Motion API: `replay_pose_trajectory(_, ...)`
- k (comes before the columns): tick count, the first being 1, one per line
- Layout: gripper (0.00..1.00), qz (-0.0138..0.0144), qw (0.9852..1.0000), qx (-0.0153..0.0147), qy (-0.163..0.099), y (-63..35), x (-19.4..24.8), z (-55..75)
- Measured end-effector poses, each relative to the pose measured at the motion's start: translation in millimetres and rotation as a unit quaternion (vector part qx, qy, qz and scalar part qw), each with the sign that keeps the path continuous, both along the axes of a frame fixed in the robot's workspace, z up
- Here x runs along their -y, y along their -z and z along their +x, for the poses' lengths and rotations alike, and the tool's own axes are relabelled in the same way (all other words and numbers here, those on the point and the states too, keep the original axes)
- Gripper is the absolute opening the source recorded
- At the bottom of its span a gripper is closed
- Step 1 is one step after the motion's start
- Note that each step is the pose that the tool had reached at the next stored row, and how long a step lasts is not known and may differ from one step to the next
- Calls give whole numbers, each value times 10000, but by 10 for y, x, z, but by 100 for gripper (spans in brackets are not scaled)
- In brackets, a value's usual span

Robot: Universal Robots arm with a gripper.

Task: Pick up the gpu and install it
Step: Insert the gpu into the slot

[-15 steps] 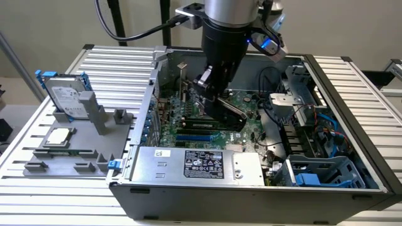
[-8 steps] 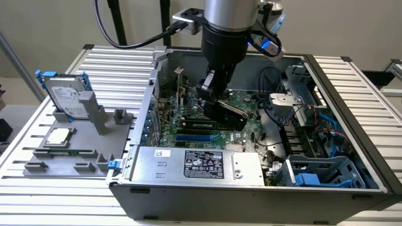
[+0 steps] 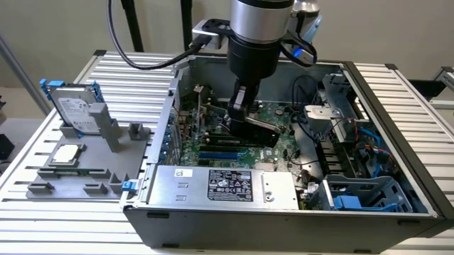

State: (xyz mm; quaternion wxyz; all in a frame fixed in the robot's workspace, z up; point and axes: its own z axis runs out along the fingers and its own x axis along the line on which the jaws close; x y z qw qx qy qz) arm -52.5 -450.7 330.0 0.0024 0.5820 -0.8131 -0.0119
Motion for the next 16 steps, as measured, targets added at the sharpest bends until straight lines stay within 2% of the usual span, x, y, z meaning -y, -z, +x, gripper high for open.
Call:
replay_pose_trajectory(3, 0, 0, 9996, 7, -267, 37, 0, 0)
replay_pose_trajectory(6, 0, 0, 9985, 15, -545, 79, 0, 0)
replay_pose_trajectory(11, 0, 2, 9950, 29, -996, 146, 0, 0)
replay_pose_trajectory(13, 0, 10, 9935, 40, -1140, 171, 0, -2)
replay_pose_trajectory(16, 0, 53, 9927, 67, -1206, 207, -2, -45)
